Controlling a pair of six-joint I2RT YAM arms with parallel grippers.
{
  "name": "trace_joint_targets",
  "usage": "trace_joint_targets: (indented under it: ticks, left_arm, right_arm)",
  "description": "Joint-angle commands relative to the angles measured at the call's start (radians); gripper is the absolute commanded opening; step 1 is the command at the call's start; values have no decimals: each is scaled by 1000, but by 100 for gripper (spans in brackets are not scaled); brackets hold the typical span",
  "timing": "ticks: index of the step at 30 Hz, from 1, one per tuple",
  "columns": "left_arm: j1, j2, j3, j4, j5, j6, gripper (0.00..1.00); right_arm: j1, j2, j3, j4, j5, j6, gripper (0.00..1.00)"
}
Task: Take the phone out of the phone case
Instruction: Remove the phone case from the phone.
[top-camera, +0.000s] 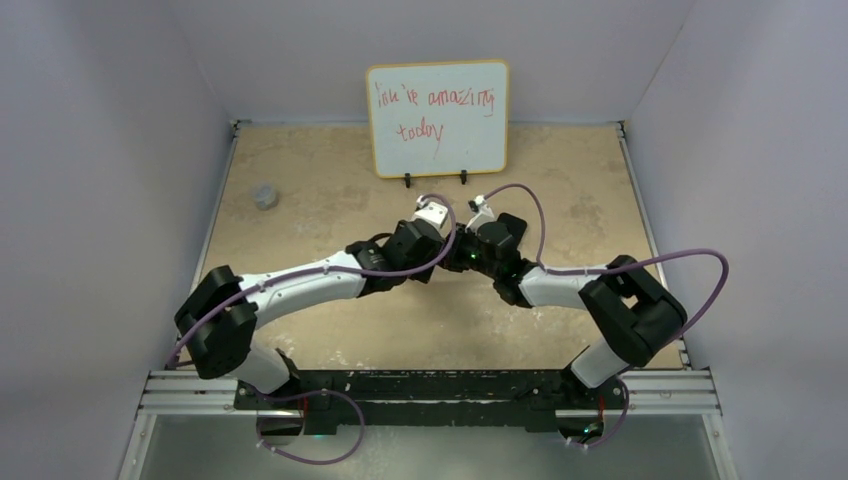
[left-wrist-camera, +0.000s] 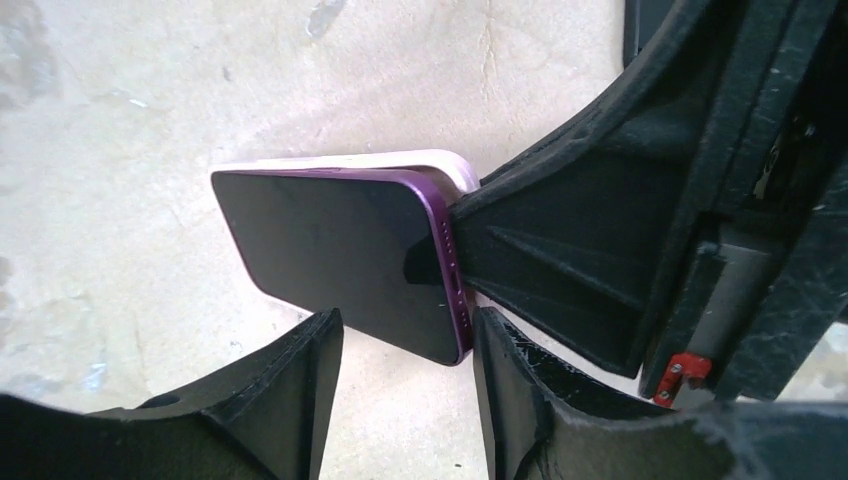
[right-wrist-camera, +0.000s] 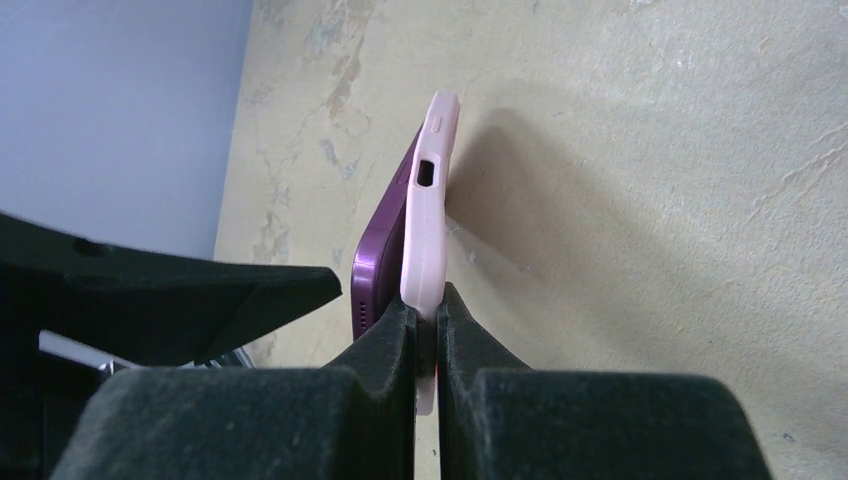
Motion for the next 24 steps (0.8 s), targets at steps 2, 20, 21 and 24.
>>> trace_joint_targets:
  ticks: [2,20,21,24]
  left_arm:
    - [-77,83,89,-131,-403,31,49]
    - [-167,149,166,-168,-592,102,0]
    - [-167,146,166,-171,-590,103,0]
    - [-167,135,170,-176,-581,111,0]
  right_arm:
    - [4,-6,15,59,-39,16,0]
    - [4,39,14,93,-90,46,0]
    - [4,42,14,95,-95,48,0]
    - [4,52,7,108,-97,59,0]
